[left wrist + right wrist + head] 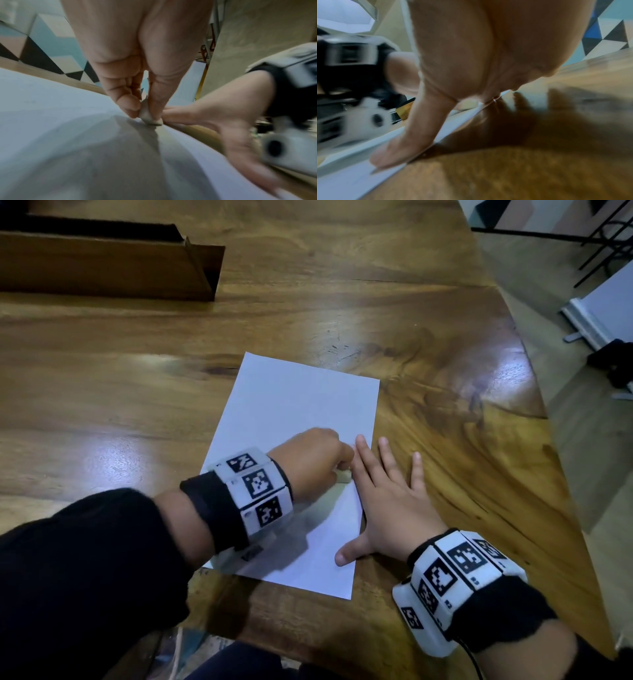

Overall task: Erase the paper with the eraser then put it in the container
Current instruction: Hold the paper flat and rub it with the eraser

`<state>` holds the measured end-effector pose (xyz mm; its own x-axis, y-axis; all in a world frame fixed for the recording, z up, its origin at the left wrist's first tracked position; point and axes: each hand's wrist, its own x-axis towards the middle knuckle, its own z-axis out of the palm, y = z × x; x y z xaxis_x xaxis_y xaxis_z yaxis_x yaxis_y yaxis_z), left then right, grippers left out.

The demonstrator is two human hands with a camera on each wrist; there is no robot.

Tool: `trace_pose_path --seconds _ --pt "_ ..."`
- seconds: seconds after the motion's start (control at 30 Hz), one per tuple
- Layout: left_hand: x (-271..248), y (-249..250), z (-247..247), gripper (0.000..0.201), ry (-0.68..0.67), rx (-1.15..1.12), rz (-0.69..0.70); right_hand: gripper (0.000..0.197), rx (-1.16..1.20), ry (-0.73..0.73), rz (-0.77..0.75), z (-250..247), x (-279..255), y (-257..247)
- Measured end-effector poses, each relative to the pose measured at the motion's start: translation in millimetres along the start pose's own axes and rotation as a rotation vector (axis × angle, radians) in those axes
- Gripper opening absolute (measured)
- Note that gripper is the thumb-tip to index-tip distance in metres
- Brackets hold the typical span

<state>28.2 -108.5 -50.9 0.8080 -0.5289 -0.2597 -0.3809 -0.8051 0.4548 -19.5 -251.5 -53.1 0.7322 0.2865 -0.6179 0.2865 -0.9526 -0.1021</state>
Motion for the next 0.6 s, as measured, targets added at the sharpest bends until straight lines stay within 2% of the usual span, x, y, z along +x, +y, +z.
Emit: trace_pose_path --seconds 0.1,0.2,0.27,0.37,0.43,0.6 --pt "-40 7 19 0.023 -0.122 -0.017 0.115 0.151 0.021 0.001 0.0 1 0 1" --pt "-65 9 26 0.028 -0.226 -0.09 0.119 0.153 0.018 0.004 -0.003 1 1 1" --pt "-51 7 17 0.021 -0.223 -0.053 0.105 0.153 0.01 0.003 -0.005 0 1 0" --pt "-19 2 3 0.019 -0.074 0.01 0.039 0.152 -0.002 -0.007 0.0 0 1 0" --pt "-16 0 5 0.016 -0.026 0.026 0.029 0.152 -0.006 -0.008 0.003 -1 1 0" --pt "-68 5 29 0.013 -0.185 -0.014 0.134 0.152 0.009 -0.005 0.003 0 1 1"
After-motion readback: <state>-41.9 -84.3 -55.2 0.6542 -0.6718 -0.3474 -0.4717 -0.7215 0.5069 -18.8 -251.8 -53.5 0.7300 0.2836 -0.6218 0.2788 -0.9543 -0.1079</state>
